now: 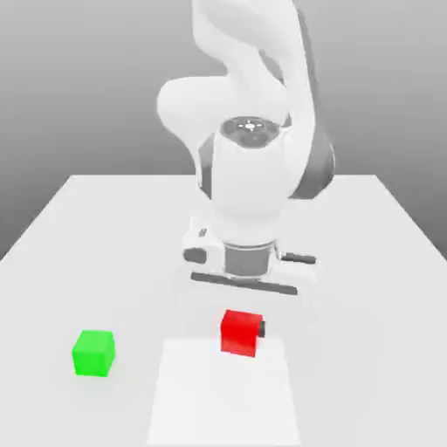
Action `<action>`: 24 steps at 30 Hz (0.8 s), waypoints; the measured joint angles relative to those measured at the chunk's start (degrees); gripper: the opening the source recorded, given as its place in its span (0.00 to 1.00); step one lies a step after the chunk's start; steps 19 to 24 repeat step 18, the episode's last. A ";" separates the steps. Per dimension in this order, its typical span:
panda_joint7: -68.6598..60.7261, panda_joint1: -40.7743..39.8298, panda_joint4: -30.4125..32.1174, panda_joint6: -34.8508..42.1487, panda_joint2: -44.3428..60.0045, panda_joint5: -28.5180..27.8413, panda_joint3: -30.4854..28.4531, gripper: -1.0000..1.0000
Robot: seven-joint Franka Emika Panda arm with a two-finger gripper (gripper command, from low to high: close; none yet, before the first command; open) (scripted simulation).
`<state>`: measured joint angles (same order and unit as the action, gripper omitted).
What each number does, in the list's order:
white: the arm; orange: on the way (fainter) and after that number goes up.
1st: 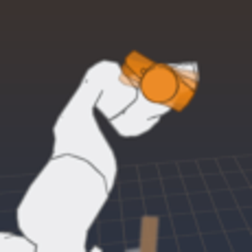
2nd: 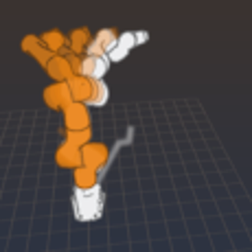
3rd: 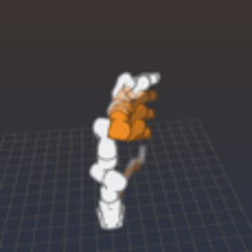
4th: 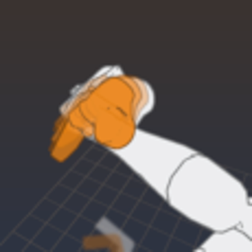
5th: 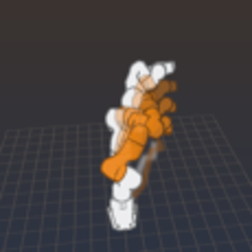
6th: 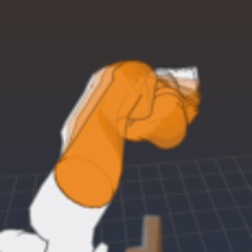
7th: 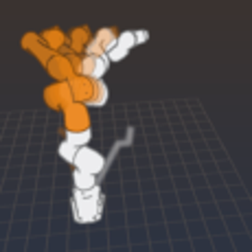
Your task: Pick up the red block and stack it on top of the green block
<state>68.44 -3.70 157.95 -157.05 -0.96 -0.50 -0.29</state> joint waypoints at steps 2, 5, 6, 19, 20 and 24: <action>3.12 -4.50 -0.39 1.06 -0.68 -0.18 -2.34 0.00; 7.80 -10.18 -0.97 2.61 -1.68 -0.46 -5.34 0.00; 9.40 -12.12 -1.17 3.13 -2.01 -0.57 -6.26 0.00; 11.42 -18.77 -2.42 -6.50 9.02 4.27 -7.22 1.00; 11.42 -18.77 -2.42 -6.50 9.02 4.27 -7.22 1.00; 11.42 -18.77 -2.42 -6.50 9.02 4.27 -7.22 1.00</action>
